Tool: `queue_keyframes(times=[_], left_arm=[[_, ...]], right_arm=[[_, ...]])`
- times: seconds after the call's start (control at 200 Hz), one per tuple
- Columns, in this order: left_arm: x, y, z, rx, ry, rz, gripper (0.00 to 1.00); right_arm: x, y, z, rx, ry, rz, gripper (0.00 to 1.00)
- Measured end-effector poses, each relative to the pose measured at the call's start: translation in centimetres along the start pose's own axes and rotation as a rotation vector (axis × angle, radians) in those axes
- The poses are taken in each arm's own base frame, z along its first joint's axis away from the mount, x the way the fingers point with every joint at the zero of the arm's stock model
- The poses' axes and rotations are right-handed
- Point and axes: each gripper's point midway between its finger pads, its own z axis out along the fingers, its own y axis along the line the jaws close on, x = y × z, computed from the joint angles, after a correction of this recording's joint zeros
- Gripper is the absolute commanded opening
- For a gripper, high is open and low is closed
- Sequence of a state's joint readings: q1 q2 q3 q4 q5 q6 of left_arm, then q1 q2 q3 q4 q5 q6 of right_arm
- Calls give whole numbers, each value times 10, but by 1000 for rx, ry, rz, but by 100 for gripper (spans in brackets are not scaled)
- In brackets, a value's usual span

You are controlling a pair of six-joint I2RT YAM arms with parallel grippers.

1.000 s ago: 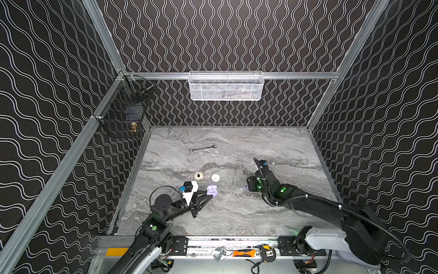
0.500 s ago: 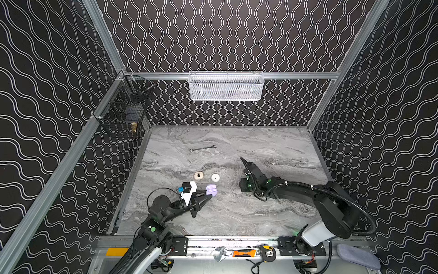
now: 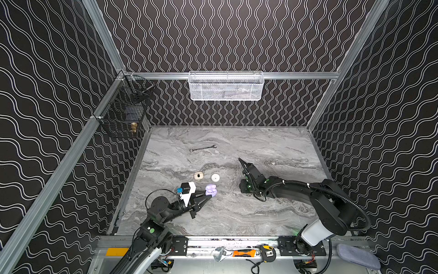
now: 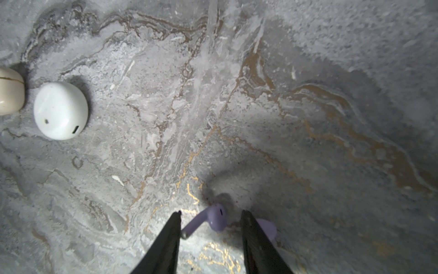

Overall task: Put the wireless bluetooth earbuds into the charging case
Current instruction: 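Move the open right gripper over the loose purple earbuds, then lower the right gripper and close it on a lilac earbud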

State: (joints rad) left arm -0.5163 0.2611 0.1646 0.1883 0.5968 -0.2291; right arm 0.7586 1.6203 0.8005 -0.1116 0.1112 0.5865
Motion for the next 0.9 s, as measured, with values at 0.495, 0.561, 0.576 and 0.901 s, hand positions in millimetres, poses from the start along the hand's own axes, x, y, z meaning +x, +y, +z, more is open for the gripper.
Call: queue_keyframes(times=[0.495, 0.561, 0.576, 0.901], left_arm=[[-1, -2, -2, 0, -2, 1, 0], [-2, -2, -2, 0, -5, 3, 0], [-2, -2, -3, 0, -6, 4, 0], [-5, -2, -4, -5, -16, 10, 0]], right_arm=[[6, 40, 10, 22, 18, -105, 56], [5, 39, 6, 44, 3, -115, 57], [5, 38, 4, 48, 0, -117, 57], [25, 13, -13, 99, -16, -97, 37]])
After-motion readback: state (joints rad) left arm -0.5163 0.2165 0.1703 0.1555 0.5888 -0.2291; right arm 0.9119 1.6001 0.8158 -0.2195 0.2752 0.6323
